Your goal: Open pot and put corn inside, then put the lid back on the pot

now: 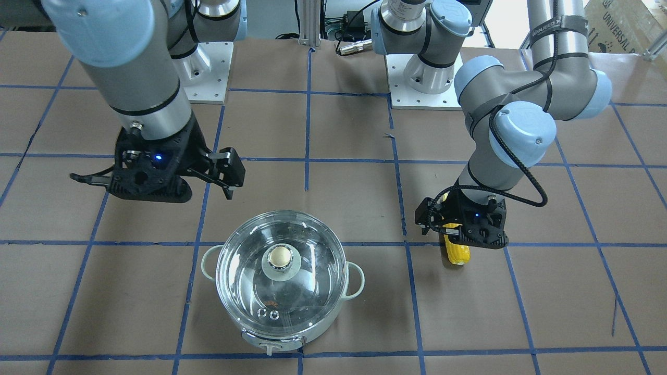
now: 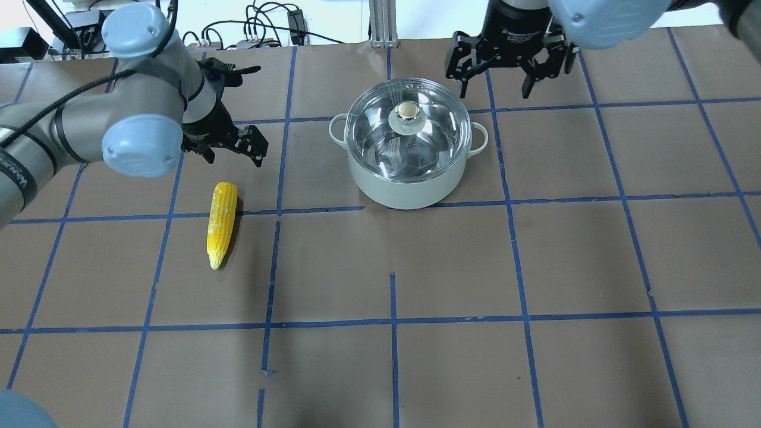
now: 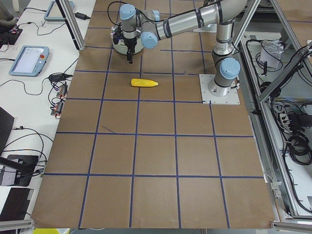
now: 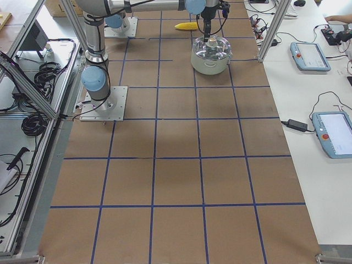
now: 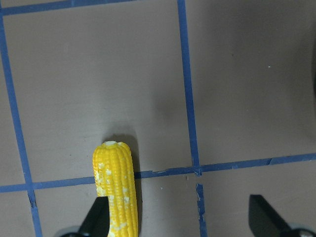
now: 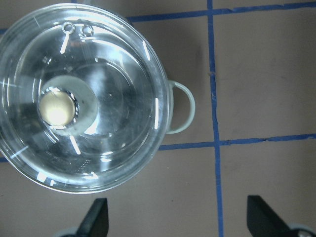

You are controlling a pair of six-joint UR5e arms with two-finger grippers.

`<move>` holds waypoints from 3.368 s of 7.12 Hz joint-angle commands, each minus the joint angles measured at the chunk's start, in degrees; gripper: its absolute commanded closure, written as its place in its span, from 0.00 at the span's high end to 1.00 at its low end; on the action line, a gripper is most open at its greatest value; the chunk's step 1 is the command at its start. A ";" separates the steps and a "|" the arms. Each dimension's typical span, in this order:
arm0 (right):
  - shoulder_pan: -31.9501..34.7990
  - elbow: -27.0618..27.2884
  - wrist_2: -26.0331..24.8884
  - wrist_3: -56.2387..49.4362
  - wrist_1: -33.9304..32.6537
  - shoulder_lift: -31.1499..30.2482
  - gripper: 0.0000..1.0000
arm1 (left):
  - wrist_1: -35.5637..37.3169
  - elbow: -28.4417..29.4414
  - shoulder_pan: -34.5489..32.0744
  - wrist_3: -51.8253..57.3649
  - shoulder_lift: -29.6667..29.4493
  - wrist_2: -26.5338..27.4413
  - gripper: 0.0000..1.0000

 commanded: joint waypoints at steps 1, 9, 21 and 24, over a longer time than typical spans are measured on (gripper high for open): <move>4.19 -0.84 0.24 8.61 -6.95 5.44 0.99 | 15.03 -9.85 1.03 6.67 -0.55 -0.49 1.00; 8.16 -4.19 -0.37 17.45 -10.52 14.78 0.76 | 18.79 -11.73 5.08 13.90 -1.08 -3.39 1.00; -6.57 -12.45 -3.54 -12.03 7.12 10.48 0.15 | 18.45 -14.20 6.14 -1.02 -3.02 1.09 1.00; -12.48 -5.09 -3.45 -19.99 5.67 8.90 0.14 | 18.62 -14.20 6.22 -1.12 -3.37 0.21 0.58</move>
